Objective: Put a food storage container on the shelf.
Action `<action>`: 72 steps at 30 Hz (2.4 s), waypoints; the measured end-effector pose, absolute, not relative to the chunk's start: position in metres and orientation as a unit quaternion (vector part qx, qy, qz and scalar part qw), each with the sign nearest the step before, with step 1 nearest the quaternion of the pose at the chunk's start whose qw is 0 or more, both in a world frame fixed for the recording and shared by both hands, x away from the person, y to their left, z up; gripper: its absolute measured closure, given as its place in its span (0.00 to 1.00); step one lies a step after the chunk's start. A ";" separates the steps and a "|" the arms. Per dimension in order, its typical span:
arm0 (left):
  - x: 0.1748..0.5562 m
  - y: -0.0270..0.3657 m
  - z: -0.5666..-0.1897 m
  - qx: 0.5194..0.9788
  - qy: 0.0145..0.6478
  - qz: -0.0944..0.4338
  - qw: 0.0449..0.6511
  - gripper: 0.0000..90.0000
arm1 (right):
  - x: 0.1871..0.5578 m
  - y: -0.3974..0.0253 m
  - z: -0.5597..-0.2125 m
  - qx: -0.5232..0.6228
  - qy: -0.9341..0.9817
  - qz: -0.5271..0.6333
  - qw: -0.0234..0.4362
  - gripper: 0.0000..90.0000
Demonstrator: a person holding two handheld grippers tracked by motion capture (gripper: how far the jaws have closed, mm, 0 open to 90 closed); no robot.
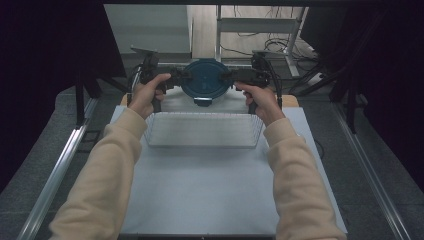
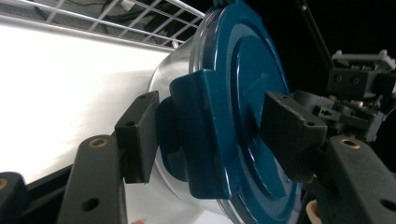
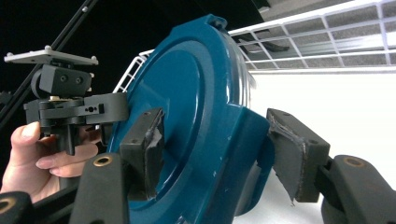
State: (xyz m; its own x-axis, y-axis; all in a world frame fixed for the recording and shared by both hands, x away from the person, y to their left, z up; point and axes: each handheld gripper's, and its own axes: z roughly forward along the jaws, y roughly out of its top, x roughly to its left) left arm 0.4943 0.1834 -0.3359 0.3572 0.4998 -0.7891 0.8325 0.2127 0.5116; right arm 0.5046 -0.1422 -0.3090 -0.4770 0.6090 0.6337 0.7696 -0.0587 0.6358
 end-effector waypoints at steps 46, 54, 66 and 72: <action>0.323 0.197 -0.360 0.723 0.417 0.068 0.546 0.24 | 0.370 -0.169 -0.321 -0.387 -0.762 -0.505 -0.116 0.14; 0.284 0.199 -0.401 0.740 0.412 0.071 0.528 0.24 | 0.317 -0.184 -0.348 -0.348 -0.785 -0.496 -0.128 0.16; 0.254 0.187 -0.455 0.766 0.424 0.073 0.477 0.24 | 0.289 -0.200 -0.428 -0.354 -0.815 -0.448 -0.100 0.22; 0.248 0.181 -0.473 0.779 0.432 0.067 0.449 0.25 | 0.286 -0.206 -0.458 -0.363 -0.830 -0.417 -0.076 0.25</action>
State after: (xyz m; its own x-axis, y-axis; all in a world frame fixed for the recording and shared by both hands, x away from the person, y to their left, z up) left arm 0.2480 0.1806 -0.4725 0.6169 0.7339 -0.2843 0.6133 -0.2219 0.7580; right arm 0.2859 -0.2063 -0.4580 -0.7249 0.6659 0.1763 0.5392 0.3894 0.7467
